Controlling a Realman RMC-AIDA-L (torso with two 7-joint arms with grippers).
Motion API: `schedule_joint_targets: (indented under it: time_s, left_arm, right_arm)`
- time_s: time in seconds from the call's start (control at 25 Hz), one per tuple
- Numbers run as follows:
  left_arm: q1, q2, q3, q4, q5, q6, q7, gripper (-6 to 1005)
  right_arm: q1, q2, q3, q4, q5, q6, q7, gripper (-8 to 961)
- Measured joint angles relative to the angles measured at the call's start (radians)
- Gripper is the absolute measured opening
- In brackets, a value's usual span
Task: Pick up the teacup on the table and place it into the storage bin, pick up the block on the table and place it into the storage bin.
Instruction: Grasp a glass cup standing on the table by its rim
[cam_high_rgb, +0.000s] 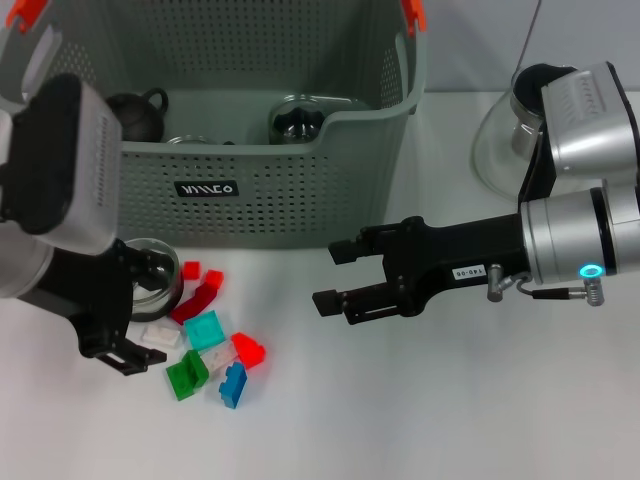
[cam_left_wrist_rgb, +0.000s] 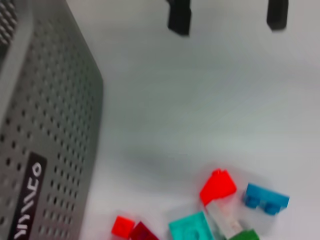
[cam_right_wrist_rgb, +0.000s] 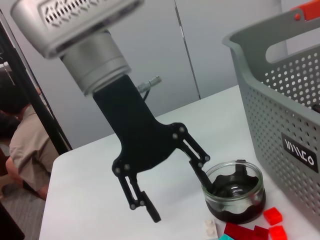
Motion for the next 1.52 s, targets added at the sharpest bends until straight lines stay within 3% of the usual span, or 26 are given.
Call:
schedule_joint_targets:
  time_s: [0.84,1.52]
  left_arm:
    - [-0.054,0.002,0.055,-0.191,0.169,-0.218,-0.002,746]
    - [-0.071,0.003,0.120,-0.249,0.198,-0.244,-0.039,686]
  right_arm:
    - [0.022,0.000,-0.003,0.039,0.002,0.022,-0.002,803]
    - [0.017,0.000,-0.003,0.049,0.012,0.038,-0.018,803]
